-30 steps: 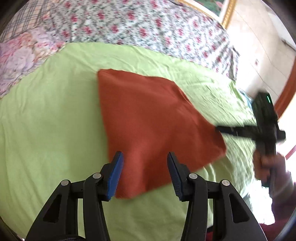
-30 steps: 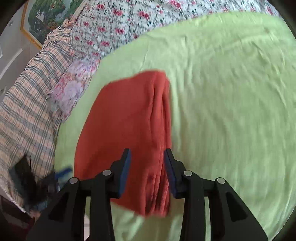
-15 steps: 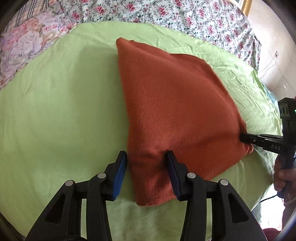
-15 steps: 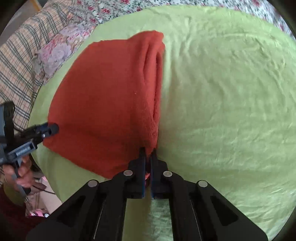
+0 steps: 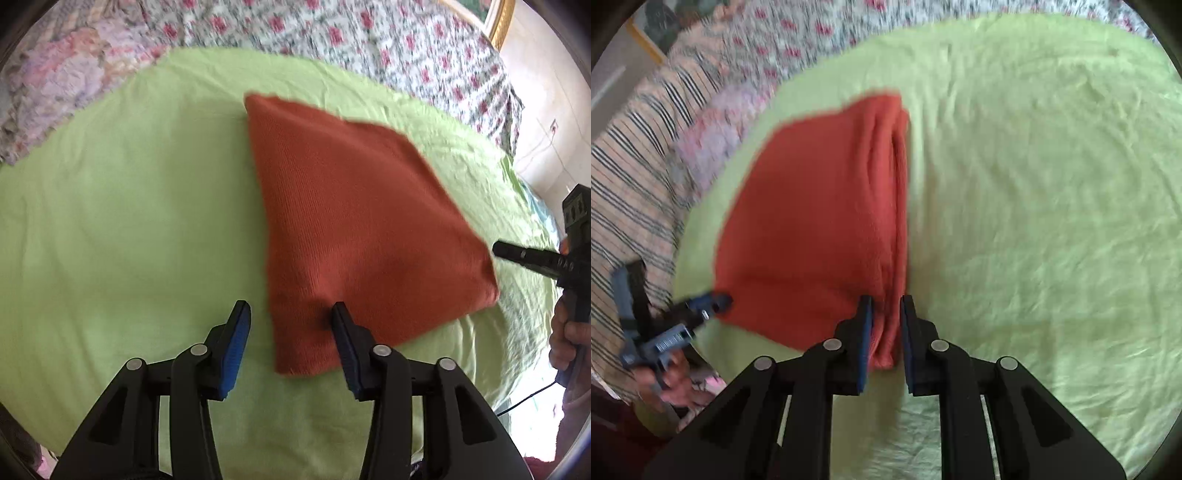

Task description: Fold small clothes

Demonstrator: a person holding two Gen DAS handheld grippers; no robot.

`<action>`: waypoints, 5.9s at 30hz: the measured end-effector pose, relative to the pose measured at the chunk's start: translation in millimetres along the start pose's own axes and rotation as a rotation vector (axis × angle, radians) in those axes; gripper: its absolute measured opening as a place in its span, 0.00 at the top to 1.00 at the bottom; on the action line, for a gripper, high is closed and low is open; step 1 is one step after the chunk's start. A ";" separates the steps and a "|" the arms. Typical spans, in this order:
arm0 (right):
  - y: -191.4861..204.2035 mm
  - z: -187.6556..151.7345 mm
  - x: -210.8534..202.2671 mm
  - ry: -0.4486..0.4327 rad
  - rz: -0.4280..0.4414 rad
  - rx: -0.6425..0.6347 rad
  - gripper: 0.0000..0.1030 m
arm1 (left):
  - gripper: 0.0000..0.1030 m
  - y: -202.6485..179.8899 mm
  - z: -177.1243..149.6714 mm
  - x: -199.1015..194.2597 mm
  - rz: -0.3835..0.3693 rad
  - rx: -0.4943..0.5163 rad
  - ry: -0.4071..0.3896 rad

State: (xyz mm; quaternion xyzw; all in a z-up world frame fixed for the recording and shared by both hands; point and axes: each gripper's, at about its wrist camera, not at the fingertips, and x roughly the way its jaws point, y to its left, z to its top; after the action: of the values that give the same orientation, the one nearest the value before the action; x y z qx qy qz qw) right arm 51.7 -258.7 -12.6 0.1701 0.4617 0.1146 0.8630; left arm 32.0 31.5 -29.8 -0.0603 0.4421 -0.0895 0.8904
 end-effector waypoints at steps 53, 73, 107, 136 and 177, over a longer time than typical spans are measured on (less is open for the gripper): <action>37.7 -30.7 4.4 0.009 -0.087 -0.122 0.67 | 0.57 -31.6 -39.2 -10.9 -0.057 0.088 0.029; 70.0 -68.9 -80.1 -0.162 -0.065 -0.211 0.00 | 0.20 -38.0 -55.2 -72.0 0.161 0.112 -0.017; 80.6 -17.0 -10.9 -0.080 -0.102 -0.282 0.00 | 0.11 -49.0 10.9 -22.0 0.301 0.132 -0.018; 73.4 28.6 10.5 -0.081 -0.079 -0.232 0.00 | 0.09 -51.6 44.4 3.3 0.342 0.121 -0.001; 85.2 21.7 11.9 -0.072 -0.056 -0.238 0.00 | 0.07 -62.7 39.7 -4.9 0.306 0.087 -0.019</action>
State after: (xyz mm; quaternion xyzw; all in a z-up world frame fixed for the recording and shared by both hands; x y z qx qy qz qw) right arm 72.9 -180.5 23.6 0.0574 0.4182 0.1386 0.8959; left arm 54.2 -27.6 9.6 0.0458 0.4332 0.0287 0.8997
